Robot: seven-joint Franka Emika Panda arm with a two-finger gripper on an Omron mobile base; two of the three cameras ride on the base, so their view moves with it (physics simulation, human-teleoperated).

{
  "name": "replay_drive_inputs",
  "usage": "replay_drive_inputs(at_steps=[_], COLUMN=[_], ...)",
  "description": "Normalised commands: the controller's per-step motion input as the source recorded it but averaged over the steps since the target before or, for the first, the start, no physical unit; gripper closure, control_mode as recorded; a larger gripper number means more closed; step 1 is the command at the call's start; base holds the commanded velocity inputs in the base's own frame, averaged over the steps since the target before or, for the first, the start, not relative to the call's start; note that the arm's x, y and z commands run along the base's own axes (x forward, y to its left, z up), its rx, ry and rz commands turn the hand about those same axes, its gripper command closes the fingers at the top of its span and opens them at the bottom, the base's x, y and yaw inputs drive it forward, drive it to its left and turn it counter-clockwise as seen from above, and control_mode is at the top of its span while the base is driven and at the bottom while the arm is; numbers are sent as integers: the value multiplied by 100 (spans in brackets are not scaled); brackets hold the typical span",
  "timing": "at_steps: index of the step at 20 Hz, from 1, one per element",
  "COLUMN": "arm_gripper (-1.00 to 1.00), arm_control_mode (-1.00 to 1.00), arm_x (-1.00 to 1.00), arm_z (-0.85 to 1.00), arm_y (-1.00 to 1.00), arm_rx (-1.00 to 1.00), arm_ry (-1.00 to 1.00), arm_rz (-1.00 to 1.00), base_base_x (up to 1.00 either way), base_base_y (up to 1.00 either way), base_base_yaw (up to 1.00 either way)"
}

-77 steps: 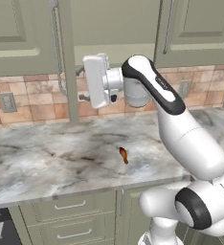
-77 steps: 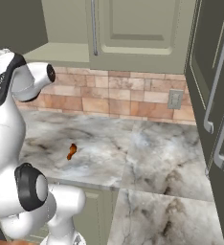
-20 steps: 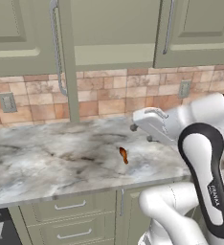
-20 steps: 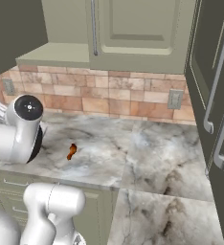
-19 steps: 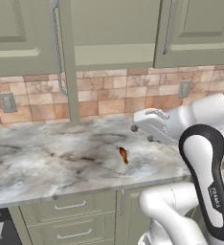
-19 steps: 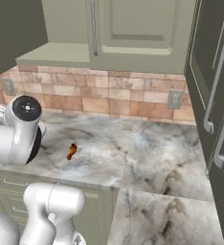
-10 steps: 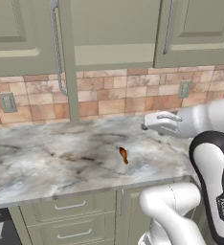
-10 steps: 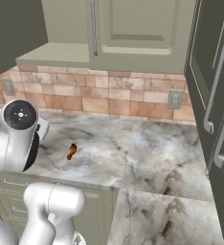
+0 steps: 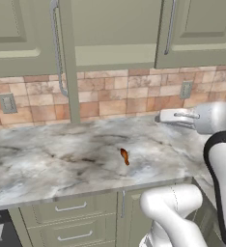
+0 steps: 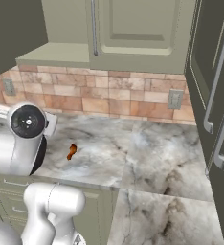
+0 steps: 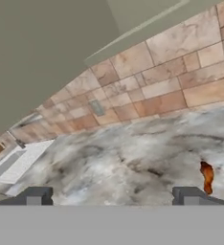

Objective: Retrieve the tupperware from the cabinet, then place the raw meat into the tupperware to avoid contamination.

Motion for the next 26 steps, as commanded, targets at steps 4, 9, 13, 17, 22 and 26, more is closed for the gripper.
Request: replay_drive_inputs(at_steps=[4, 9, 13, 17, 22, 26], arm_gripper=[-100, -100, -100, -100, -100, -100], arm_control_mode=[-100, -100, -100, -100, -100, -100], arm_x=[10, 16, 16, 15, 7, 3], arm_z=[28, 31, 26, 28, 31, 32], arm_y=[-28, -20, -11, -7, -14, -18], arm_rx=[0, -3, -9, -12, -10, -8], arm_ry=[-11, -9, -6, -4, -6, -9], arm_rz=[-2, -3, -5, -10, -13, -13], base_base_x=[0, 0, 0, 0, 0, 0], base_base_y=[0, 0, 0, 0, 0, 0], base_base_yaw=[0, 0, 0, 0, 0, 0])
